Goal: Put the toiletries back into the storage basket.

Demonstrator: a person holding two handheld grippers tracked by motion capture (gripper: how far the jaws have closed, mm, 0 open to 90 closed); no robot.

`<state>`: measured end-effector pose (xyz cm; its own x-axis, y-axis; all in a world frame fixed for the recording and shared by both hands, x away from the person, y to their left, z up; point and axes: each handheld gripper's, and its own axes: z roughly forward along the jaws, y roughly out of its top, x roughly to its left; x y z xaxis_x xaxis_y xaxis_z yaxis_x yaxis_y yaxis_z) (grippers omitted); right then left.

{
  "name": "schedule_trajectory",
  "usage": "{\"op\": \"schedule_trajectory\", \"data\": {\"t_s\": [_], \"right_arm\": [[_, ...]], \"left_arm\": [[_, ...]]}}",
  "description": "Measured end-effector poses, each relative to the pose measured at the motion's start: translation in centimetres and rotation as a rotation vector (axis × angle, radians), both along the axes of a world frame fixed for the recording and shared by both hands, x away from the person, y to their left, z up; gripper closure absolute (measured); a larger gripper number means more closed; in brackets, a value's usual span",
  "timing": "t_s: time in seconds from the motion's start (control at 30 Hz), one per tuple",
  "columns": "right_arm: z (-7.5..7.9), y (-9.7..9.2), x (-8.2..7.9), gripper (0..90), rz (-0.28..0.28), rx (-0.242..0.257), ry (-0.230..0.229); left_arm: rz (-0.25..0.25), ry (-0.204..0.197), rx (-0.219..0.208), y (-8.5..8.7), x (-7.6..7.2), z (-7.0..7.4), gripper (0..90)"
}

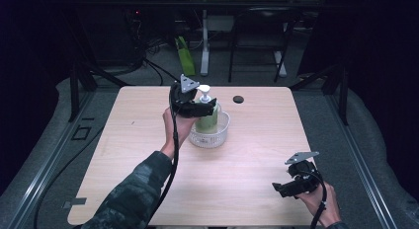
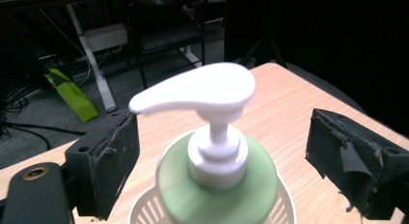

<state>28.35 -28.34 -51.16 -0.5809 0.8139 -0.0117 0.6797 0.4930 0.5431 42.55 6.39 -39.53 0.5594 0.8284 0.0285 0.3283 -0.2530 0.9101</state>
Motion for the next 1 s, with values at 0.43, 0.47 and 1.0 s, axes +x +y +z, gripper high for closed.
{"op": "schedule_trajectory", "data": {"t_s": [0.43,0.47,1.0], "right_arm": [[-0.1,0.1,0.1,5.6,0.003,-0.010,0.002],[-0.1,0.1,0.1,5.7,0.005,-0.013,0.000],[-0.1,0.1,0.1,5.7,0.007,-0.017,0.000]], "left_arm": [[-0.010,0.064,0.056,3.1,-2.5,0.0,0.2],[-0.012,0.063,0.063,3.3,-2.8,-0.1,0.1],[0.014,0.124,0.107,8.0,-6.6,-2.5,0.0]]}}
